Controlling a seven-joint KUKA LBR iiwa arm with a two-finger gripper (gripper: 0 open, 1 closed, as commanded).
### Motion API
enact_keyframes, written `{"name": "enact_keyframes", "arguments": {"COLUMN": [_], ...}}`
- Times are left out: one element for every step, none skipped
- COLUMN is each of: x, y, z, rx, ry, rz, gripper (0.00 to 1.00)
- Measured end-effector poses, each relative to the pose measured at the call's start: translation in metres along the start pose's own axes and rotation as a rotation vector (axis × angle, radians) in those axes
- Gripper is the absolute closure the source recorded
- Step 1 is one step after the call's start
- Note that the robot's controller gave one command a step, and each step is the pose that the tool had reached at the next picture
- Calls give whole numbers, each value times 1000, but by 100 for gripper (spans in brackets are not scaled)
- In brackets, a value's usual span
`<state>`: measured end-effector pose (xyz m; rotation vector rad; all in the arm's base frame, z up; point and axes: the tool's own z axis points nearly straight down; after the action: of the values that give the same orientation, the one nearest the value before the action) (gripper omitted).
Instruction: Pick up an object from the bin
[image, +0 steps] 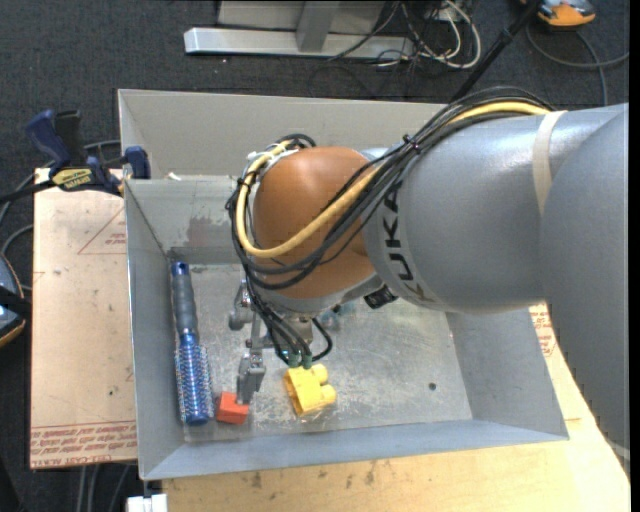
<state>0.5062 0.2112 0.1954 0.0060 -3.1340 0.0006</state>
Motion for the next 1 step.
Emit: {"name": "enact_keyframes", "arguments": {"x": [15], "y": [-39], "z": [112], "rx": [-4], "ry": [-14], "rz": [-58], "gripper": [0]}}
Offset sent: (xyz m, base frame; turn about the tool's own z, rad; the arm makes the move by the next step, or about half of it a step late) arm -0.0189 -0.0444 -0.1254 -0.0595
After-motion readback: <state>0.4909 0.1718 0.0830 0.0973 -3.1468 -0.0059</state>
